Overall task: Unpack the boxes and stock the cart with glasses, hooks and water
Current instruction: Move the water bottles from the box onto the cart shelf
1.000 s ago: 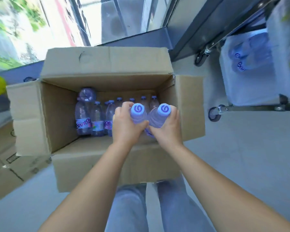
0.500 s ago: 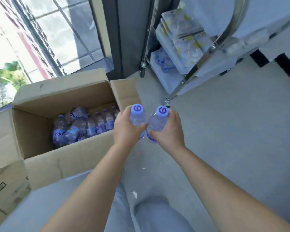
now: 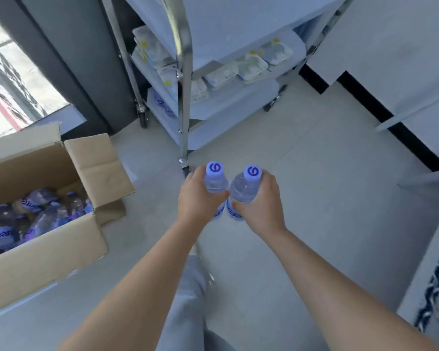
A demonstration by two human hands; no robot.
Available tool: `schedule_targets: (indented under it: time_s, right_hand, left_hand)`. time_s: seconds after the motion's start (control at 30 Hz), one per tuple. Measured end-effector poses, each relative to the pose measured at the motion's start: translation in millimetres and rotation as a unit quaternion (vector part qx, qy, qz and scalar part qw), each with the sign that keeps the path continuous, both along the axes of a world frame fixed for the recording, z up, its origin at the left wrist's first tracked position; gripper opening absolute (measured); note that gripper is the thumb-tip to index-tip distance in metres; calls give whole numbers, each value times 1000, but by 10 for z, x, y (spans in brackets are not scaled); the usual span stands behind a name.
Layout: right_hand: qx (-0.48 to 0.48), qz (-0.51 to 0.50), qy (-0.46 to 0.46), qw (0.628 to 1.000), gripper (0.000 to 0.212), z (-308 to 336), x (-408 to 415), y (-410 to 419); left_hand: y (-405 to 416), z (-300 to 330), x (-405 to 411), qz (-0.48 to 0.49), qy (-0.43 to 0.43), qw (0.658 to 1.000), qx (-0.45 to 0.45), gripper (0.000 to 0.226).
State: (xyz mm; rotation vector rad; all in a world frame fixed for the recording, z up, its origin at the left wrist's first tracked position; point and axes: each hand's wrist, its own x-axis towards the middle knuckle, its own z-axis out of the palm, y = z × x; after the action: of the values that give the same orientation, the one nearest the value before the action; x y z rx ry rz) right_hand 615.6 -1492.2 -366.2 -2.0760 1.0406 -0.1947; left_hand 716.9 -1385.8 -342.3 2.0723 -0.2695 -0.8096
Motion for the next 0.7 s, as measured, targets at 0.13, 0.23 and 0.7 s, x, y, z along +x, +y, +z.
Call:
schedule_targets:
  time_s: [0.13, 0.23, 0.7]
  right_hand:
    - [36, -14, -13, 999, 43, -145, -141, -708]
    - [43, -37, -19, 998, 43, -202, -294, -1273]
    - [21, 108, -5, 994, 45, -352, -576, -3822]
  left_hand:
    - [-781, -101, -59, -7, -11, 1000, -9, 51]
    - [-1367, -134, -193, -26, -9, 1000, 1, 48]
    - [-3472, -486, -728, 122, 48, 991, -36, 38]
